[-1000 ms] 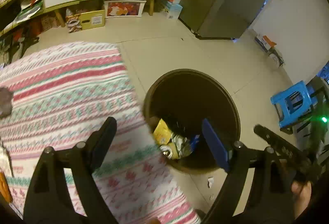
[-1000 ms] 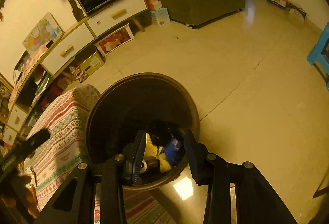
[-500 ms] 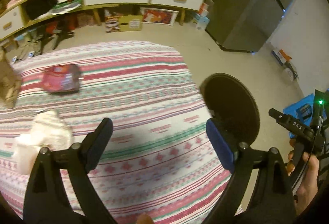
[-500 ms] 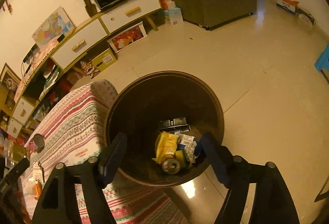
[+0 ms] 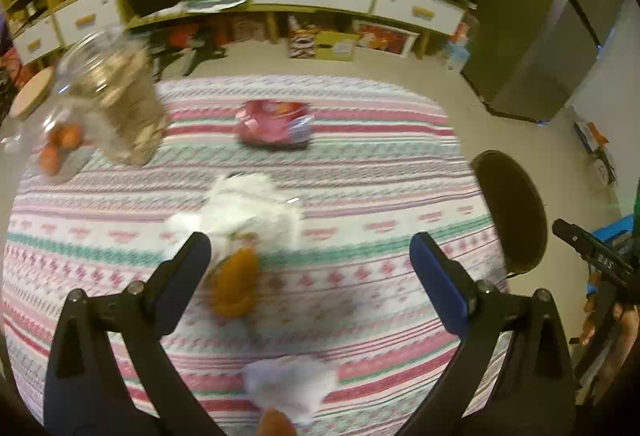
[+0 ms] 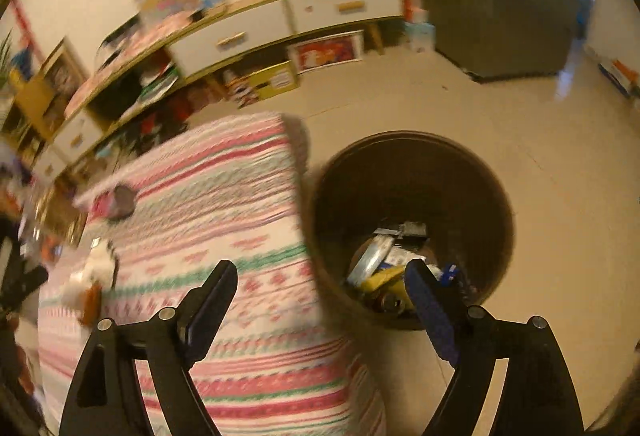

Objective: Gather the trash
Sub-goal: 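Return to the table and grasp the white tissue with the left tool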

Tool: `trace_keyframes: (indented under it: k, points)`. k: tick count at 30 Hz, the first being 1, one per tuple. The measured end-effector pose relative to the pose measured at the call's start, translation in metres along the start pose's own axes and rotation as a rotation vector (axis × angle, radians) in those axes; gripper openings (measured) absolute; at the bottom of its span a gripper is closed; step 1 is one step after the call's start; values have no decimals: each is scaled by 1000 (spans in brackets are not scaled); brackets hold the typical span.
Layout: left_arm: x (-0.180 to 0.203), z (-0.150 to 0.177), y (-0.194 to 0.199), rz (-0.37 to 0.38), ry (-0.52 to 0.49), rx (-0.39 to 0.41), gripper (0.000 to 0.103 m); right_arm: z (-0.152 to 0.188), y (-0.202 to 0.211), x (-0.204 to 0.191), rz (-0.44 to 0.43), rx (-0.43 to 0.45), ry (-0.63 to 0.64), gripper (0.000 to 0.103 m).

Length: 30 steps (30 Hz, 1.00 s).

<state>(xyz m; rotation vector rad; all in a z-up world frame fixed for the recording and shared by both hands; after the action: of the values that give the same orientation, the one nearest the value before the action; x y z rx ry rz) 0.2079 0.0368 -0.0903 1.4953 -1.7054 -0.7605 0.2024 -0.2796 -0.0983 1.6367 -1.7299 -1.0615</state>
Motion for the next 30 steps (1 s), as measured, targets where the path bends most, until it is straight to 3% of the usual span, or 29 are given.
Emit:
trace_keyframes:
  k: [6,11,14,18,20,22,25,30]
  points:
    - [-53,15,7,-37,71,-27,99,11,-13,-55,-29,-31,98,87]
    - [-84,24,-1,-75,68,-42,99,18,-32,-96,-66,-63,119,87]
    - [-96,27,-13,-63,89,-55,99,20,-44,-120,-75,-76,134,87]
    - [-101,29,-31,17,152,-78,97,25,-58,-145,-92,-99,138,87]
    - [-98,27,-39,67,151,-64,86,28,-65,-155,-95,-111,150,87]
    - [-96,27,-47,77,132,-69,80,31,-69,-161,-93,-119,166,87]
    - [-95,29,-60,69,116,-93,61,33,-74,-167,-87,-126,181,87]
    - [-98,31,-69,92,153,-113,49,35,-81,-168,-77,-138,186,87]
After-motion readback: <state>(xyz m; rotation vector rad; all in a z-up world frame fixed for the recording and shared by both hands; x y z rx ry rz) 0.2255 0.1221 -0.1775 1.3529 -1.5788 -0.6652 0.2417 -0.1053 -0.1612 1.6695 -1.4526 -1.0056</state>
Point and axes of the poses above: each gripper's, at about its wrist camera, not at the fingertips, and y roughly against the way its jaws point, x to its right, z to its underside, the point moved 7 cm from there along -y, roughly the way its jaws point, and after that the axes turned 2 degrees about x, right-handed, at the moved point
